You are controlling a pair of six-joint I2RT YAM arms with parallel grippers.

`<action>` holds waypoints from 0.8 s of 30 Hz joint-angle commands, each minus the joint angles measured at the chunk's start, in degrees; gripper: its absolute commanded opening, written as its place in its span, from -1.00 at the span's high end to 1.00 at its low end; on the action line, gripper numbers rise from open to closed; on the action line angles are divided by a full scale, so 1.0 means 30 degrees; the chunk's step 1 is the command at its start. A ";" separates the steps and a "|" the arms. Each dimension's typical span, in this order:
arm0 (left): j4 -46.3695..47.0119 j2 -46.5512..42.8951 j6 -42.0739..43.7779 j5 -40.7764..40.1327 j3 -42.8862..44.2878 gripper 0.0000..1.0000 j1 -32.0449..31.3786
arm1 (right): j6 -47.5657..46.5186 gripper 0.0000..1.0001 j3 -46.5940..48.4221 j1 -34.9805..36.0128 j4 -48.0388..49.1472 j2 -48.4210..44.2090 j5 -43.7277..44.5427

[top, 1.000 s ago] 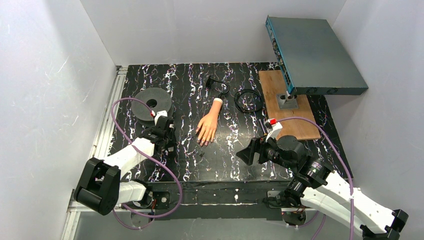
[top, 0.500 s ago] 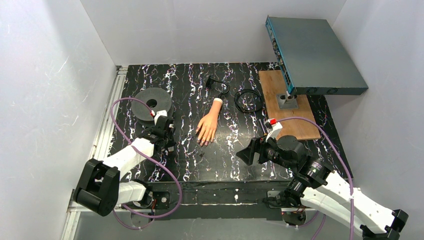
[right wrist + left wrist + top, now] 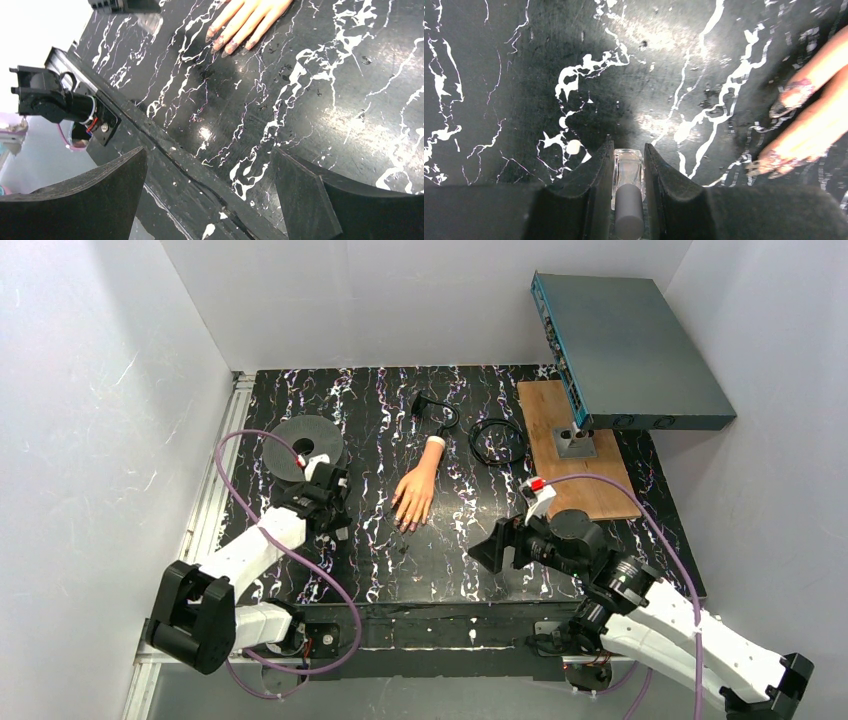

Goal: Paint the nails

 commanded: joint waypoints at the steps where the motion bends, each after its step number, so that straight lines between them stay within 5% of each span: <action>1: -0.3001 -0.0541 -0.1754 0.0165 0.2035 1.00 0.0085 | -0.1937 -1.00 0.0003 0.0383 0.2444 0.1058 -0.1521; 11: -0.6352 -0.0019 -0.4471 0.3460 0.5204 1.00 0.0059 | -0.6997 -1.00 -0.1494 0.2641 1.1284 0.3713 -0.0807; 24: -1.1510 0.0416 -0.9260 0.4996 0.8944 1.00 0.0056 | -1.3516 -1.00 0.0746 0.4672 1.8486 1.2018 -0.0640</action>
